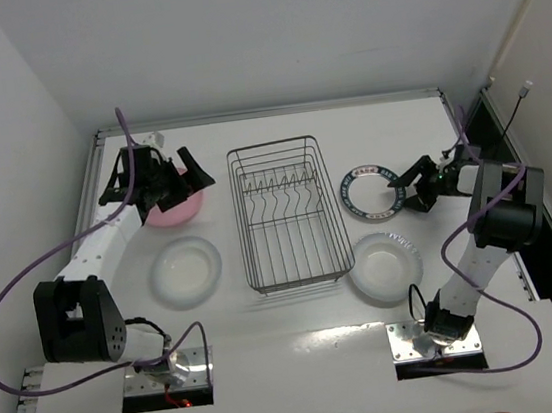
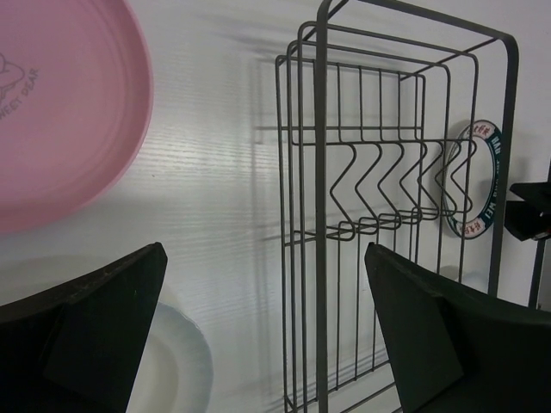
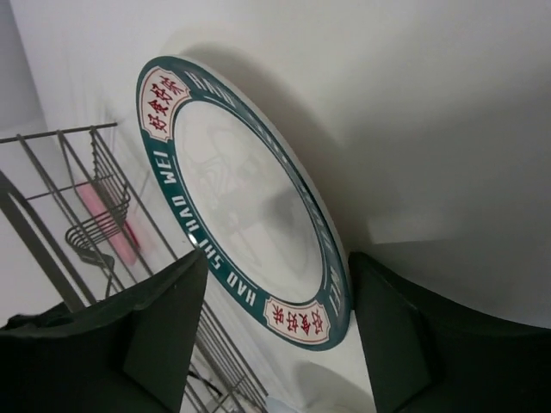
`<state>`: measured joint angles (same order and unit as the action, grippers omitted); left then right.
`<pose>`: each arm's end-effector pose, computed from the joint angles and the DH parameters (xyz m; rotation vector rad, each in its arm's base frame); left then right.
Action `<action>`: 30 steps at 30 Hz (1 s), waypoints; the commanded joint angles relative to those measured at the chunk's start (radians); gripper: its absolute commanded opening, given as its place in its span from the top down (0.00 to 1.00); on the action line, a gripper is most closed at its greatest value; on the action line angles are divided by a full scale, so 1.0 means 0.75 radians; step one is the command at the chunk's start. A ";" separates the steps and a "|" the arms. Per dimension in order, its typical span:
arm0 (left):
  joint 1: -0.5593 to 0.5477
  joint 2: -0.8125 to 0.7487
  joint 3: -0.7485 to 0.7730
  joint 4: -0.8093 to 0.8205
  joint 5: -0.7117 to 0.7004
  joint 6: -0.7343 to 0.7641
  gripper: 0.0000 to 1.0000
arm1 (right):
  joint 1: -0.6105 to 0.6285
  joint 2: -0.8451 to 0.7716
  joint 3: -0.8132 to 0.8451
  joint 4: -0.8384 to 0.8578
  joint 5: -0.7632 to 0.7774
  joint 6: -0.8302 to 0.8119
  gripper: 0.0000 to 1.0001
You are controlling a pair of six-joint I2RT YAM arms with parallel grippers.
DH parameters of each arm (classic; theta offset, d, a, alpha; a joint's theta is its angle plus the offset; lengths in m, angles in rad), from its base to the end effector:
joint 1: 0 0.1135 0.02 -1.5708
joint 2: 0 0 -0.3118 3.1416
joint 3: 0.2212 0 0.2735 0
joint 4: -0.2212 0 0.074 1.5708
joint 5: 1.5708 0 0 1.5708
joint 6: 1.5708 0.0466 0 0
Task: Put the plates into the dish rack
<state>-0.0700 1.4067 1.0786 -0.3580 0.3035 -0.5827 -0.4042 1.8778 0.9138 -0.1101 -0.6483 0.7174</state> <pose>0.3309 -0.0372 0.3169 -0.4232 2.2733 -0.6843 0.3500 -0.1191 0.1280 1.1923 2.3139 0.9634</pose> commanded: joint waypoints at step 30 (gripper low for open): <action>0.110 0.082 -0.045 0.117 0.248 -0.076 0.00 | 0.377 -0.945 0.287 -0.381 0.921 -0.150 1.00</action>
<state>0.0059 1.4841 1.0557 -0.3042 0.4736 -0.6296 -0.1989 1.2217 1.0672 -0.3260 -0.1326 0.6521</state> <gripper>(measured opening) 1.000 0.041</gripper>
